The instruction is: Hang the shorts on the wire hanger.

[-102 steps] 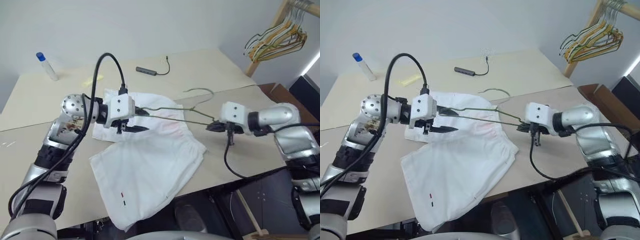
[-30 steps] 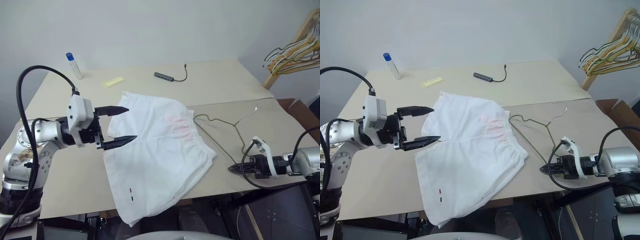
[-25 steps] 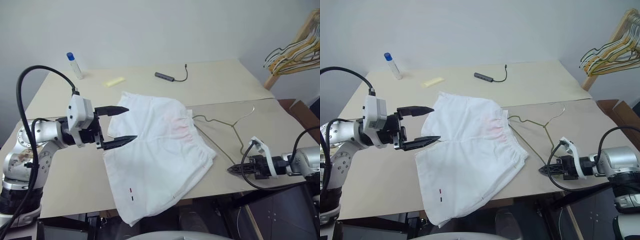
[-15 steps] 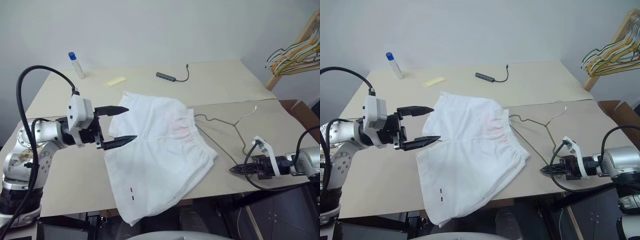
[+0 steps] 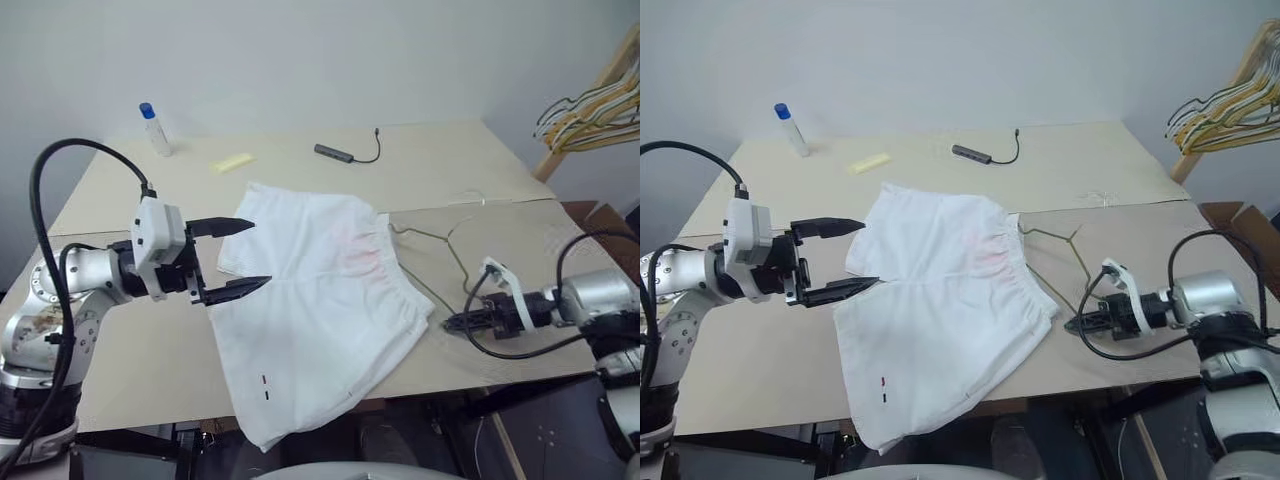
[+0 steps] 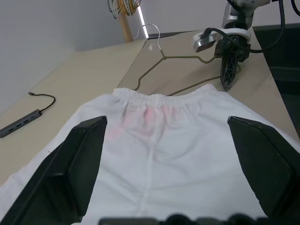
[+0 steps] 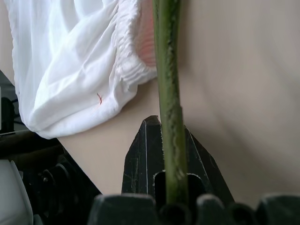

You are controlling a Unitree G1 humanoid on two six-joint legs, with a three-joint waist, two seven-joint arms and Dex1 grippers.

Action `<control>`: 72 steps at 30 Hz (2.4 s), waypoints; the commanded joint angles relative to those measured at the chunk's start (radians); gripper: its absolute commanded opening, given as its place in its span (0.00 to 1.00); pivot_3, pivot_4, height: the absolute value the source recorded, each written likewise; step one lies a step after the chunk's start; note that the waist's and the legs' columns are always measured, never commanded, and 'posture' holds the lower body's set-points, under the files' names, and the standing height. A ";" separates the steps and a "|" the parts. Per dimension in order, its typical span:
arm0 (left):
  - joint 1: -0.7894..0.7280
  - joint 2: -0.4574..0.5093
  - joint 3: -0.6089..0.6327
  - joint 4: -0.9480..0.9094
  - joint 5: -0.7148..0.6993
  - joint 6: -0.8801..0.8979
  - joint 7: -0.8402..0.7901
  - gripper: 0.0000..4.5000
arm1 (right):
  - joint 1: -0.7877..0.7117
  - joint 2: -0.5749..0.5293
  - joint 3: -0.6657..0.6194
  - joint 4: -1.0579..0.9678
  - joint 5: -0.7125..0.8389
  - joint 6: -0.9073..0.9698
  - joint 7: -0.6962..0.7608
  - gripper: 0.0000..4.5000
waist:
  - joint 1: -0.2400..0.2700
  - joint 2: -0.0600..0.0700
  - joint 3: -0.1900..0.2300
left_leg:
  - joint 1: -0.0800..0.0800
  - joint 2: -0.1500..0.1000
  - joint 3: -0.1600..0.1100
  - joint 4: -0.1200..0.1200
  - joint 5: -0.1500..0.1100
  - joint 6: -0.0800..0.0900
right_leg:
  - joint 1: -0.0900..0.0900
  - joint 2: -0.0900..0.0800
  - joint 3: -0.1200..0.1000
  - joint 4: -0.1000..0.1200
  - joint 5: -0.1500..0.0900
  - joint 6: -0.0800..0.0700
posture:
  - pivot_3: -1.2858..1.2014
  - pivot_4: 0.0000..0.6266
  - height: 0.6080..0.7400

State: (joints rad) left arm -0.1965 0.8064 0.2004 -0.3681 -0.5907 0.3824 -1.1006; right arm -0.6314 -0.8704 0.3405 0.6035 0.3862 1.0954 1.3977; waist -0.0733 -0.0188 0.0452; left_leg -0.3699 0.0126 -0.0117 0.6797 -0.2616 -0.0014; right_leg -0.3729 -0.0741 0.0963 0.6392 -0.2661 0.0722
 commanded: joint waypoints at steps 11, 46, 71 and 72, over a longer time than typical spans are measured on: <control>0.013 0.005 0.033 -0.057 -0.016 -0.007 0.035 0.99 | -0.175 0.144 0.016 0.260 -0.134 -0.105 0.057 0.00 | 0.022 -0.001 0.000 | 0.001 0.000 0.000 0.000 0.000 0.000 | 0.000 0.000 0.000 0.001 0.000 -0.001 | 0.53 0.00 1.00; -0.595 -0.012 -0.238 0.615 0.283 -0.434 -0.299 0.99 | 0.050 -0.039 -0.046 -0.942 -0.381 -0.384 -0.368 0.00 | -0.039 -0.001 0.000 | -0.015 0.000 0.001 0.001 0.001 -0.001 | -0.016 0.001 0.000 0.004 0.001 -0.001 | 0.46 0.00 1.00; -0.790 -0.190 -0.462 1.089 0.627 -0.827 -0.273 0.01 | -0.014 -0.038 -0.030 -1.011 -0.320 -0.304 -0.321 0.00 | -0.122 -0.001 0.000 | -0.017 0.000 -0.011 0.002 0.001 0.000 | -0.018 0.000 -0.001 0.007 0.001 -0.001 | 0.45 0.00 1.00; -0.783 -0.189 -0.453 1.078 0.616 -0.812 -0.269 0.01 | -0.006 -0.031 -0.041 -1.009 -0.316 -0.314 -0.329 0.00 | -0.122 -0.001 0.000 | -0.017 0.000 -0.012 0.002 0.001 0.000 | -0.018 0.000 -0.001 0.007 0.001 -0.001 | 0.45 0.00 1.00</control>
State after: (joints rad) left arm -0.9747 0.6154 -0.2859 0.7481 0.0477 -0.4418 -1.3845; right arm -0.6235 -0.9001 0.3410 -0.3776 0.0544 0.8238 1.0679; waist -0.1953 -0.0197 0.0454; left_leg -0.3873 0.0124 -0.0236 0.6817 -0.2610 -0.0017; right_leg -0.3910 -0.0742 0.0950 0.6457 -0.2656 0.0714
